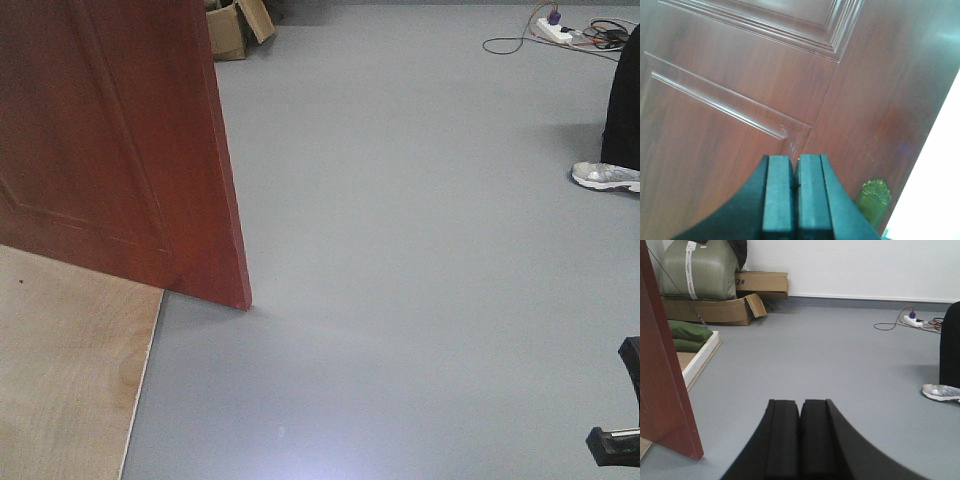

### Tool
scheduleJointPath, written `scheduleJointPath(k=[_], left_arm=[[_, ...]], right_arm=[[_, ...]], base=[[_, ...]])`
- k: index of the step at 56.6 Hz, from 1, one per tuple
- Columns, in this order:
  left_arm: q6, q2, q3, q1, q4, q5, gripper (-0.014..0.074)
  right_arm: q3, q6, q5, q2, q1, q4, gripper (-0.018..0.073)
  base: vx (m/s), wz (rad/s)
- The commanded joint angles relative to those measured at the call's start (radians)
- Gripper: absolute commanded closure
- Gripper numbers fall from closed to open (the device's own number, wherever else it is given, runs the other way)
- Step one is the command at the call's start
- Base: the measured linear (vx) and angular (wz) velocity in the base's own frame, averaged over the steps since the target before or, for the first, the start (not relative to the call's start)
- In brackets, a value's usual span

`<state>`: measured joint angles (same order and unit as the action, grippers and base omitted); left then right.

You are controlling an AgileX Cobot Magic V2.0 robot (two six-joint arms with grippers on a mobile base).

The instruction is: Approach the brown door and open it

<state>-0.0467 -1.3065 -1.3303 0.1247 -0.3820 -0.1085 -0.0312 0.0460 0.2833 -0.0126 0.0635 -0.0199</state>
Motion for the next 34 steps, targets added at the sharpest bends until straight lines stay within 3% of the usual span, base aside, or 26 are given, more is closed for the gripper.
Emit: scheduleJointPath(k=[1,34], left_arm=[[0.0,0.026,-0.032,-0.004,0.005,-0.069,0.0603],[0.0,0.026,-0.032,-0.004,0.005,-0.069,0.0603]], right_arm=[[-0.004,0.005,-0.082,-0.011,0.002,0.006,0.0559],[-0.004,0.005,-0.082,-0.011,0.002,0.006,0.0559]], base=[[0.01,-0.01],[0.08,-0.05]])
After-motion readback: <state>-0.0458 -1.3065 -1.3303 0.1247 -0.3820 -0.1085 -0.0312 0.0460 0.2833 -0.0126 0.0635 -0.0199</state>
